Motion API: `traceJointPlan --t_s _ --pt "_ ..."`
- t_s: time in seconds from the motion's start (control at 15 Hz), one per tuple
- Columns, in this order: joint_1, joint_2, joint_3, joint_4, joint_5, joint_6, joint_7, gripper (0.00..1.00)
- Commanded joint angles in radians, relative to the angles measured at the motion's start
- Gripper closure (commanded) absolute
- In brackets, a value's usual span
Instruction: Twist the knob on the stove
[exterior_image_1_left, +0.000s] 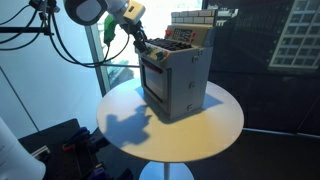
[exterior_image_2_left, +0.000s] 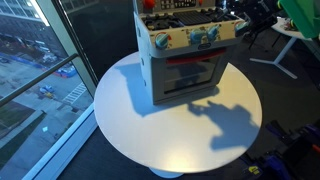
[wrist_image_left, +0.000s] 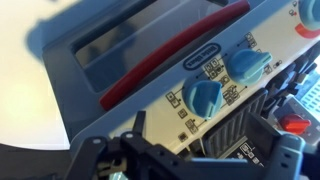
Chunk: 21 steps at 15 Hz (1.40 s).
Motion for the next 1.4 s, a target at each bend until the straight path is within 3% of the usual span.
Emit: traceJointPlan --t_s 0.0,1.0,1.33 --pt "-0.06 -0.059 0.03 0.0 -0.073 -0.099 -0.055 0.0" --pt "-0.196 -0.15 0.061 0.166 -0.346 -0.768 -0.253 0.0" --pt "-0.21 -0.17 0.05 0.228 -0.372 -0.953 -0.341 0.0"
